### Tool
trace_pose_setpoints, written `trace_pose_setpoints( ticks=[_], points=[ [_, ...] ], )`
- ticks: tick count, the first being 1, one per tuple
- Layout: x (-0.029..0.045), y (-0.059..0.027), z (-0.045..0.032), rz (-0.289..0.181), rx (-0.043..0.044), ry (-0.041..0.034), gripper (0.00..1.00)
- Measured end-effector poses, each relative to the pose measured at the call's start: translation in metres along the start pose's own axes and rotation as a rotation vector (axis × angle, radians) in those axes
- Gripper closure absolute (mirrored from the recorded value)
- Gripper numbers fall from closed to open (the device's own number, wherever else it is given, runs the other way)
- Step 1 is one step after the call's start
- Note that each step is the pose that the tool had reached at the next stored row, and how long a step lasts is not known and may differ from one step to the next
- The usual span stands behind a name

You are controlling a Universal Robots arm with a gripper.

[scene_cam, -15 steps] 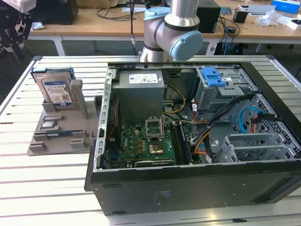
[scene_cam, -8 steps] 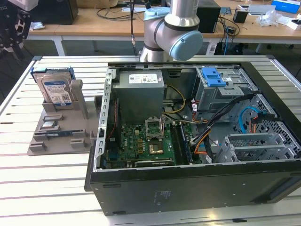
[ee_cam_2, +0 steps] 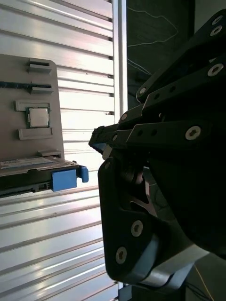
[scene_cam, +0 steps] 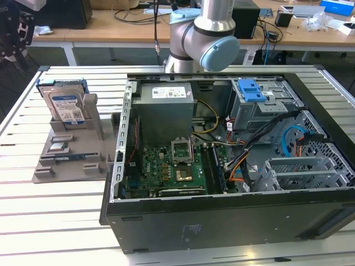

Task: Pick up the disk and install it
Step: 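Pick up the disk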

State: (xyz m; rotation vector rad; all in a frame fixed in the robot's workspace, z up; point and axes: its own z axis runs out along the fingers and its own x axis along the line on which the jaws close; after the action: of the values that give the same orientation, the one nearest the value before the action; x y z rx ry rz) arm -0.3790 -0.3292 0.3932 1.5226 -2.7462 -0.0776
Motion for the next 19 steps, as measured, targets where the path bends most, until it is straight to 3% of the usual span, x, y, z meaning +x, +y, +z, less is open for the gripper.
trace_pose_setpoints(
  ticks=[19],
  points=[
    [0.0000, 0.0000, 0.0000, -0.245, -0.0058, 0.0107, 0.89]
  ],
)
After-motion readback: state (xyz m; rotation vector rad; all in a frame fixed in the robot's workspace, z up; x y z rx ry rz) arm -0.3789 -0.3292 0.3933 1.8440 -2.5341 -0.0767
